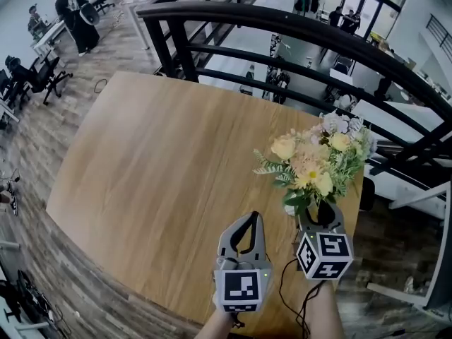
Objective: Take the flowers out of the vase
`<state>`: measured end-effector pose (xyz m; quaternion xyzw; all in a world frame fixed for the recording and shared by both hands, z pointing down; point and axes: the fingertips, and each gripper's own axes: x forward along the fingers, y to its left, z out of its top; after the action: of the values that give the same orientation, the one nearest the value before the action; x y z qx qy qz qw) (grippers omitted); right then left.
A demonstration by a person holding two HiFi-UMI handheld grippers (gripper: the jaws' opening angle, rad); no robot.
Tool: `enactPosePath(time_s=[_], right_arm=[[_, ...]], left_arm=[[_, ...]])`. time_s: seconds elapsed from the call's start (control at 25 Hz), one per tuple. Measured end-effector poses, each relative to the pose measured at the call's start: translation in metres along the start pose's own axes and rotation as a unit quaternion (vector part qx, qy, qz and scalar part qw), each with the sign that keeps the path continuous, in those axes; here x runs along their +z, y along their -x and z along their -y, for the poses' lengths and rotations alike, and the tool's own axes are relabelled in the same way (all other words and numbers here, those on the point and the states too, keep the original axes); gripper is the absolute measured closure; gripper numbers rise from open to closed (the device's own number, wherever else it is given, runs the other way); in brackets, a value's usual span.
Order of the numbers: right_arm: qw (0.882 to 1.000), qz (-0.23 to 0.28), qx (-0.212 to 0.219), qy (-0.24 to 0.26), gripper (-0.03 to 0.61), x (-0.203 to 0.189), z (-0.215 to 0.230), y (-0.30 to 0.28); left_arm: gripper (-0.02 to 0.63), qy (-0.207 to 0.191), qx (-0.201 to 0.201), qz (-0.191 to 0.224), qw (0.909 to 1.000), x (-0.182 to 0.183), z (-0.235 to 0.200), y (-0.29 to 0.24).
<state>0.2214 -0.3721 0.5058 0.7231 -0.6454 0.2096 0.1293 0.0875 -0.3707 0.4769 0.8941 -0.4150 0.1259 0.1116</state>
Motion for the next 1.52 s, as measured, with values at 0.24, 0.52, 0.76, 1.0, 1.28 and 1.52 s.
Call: enactPosePath(time_s=[0.24,0.52,0.76,1.0,1.28,1.52], right_arm=[[1.0,0.004,0.014,0.014,0.373,0.002,-0.003,-0.004],[1.0,0.004,0.025,0.013,0.389,0.002,0.0,-0.007],[0.999,0.008,0.021,0.024,0.435,0.002,0.001,-0.007],[0.999,0.017,0.016,0.029,0.463,0.005,0.0,-0.009],[0.999,0.036,0.0,0.023,0.477,0.009,0.006,-0.005],[0.998,0.06,-0.011,0.02,0.48,0.025,0.01,0.003]], left_arm=[[0.584,0.0,0.002,-0.002,1.0,-0.003,-0.001,-0.001],[0.584,0.002,0.0,-0.007,1.0,-0.007,0.002,-0.003],[0.584,0.003,0.001,-0.008,1.0,-0.008,0.002,-0.004],[0.584,0.004,0.004,-0.011,0.9999,-0.01,-0.001,-0.004],[0.584,0.004,0.007,-0.009,0.9999,-0.011,0.0,-0.001],[0.586,0.005,0.009,-0.007,0.9999,-0.009,-0.001,0.001]])
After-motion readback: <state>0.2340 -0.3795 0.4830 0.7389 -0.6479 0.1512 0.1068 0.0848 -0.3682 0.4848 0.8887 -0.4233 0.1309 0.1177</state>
